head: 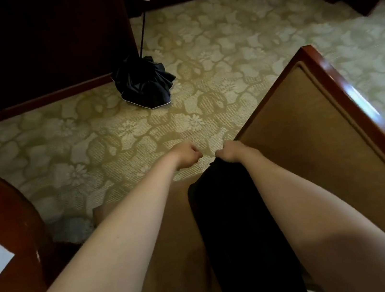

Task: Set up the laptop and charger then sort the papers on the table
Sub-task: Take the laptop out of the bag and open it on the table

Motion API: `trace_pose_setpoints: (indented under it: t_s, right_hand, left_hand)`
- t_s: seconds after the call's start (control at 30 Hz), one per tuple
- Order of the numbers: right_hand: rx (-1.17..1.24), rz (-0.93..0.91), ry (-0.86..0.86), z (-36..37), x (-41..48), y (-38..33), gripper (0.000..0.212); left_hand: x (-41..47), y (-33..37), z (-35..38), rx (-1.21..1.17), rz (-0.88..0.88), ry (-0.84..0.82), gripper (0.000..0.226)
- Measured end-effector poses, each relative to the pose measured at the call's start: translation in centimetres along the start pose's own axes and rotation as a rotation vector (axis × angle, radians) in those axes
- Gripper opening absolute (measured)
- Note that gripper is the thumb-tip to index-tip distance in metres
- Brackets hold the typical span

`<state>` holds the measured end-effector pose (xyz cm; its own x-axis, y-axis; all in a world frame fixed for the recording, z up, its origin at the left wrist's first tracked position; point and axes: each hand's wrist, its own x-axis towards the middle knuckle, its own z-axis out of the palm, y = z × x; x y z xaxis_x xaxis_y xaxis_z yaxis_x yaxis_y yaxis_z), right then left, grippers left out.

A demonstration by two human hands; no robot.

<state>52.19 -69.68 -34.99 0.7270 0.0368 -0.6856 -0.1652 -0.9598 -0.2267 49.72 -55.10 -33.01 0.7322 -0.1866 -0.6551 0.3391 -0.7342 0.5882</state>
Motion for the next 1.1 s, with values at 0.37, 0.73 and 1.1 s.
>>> trace_pose_setpoints:
  t_s: [0.37, 0.73, 1.1]
  right_hand:
    - [0.034, -0.142, 0.012, 0.7, 3.8, 1.7, 0.040]
    - [-0.008, -0.269, 0.169, 0.1, 3.2, 2.3, 0.008]
    - [0.370, -0.119, 0.356, 2.7, -0.7, 4.0, 0.034]
  left_hand:
    - [3.1, 0.9, 4.7, 0.068, -0.093, -0.084, 0.032]
    - [2.6, 2.0, 7.7, 0.033, -0.056, -0.046, 0.044]
    - [1.8, 2.4, 9.2, 0.165, -0.083, -0.051, 0.057]
